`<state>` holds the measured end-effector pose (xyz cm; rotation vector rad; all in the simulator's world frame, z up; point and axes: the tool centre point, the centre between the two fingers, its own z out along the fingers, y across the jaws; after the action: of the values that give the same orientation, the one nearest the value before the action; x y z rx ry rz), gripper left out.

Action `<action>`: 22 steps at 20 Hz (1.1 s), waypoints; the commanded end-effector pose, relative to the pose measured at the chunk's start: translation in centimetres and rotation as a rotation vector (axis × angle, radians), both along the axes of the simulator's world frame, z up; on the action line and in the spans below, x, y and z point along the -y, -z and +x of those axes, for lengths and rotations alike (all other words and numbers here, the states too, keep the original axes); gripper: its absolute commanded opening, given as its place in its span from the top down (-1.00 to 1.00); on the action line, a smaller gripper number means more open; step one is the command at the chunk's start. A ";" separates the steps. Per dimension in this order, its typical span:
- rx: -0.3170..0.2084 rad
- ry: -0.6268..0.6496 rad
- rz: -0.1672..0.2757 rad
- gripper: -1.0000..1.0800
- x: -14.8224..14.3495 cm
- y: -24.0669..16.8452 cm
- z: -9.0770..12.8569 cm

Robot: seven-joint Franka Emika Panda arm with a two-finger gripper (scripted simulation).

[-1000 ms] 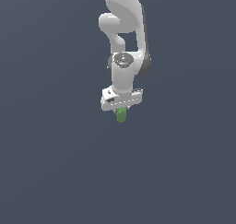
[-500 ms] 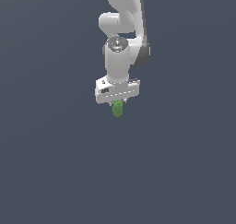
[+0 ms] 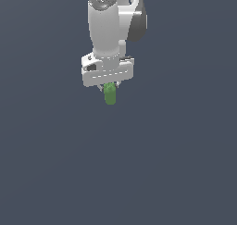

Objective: Pick up the object and move it to a goal position.

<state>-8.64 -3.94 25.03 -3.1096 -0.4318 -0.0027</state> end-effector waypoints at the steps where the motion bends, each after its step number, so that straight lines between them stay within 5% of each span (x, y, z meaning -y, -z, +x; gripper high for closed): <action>1: -0.001 0.000 0.001 1.00 1.0 -2.7 -0.2; 13: -0.001 0.000 -0.001 1.00 5.7 -14.5 -0.8; 22: -0.001 0.000 -0.002 1.00 7.8 -19.7 -0.8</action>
<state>-9.44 -11.50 44.03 -3.1118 -0.4305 -0.0018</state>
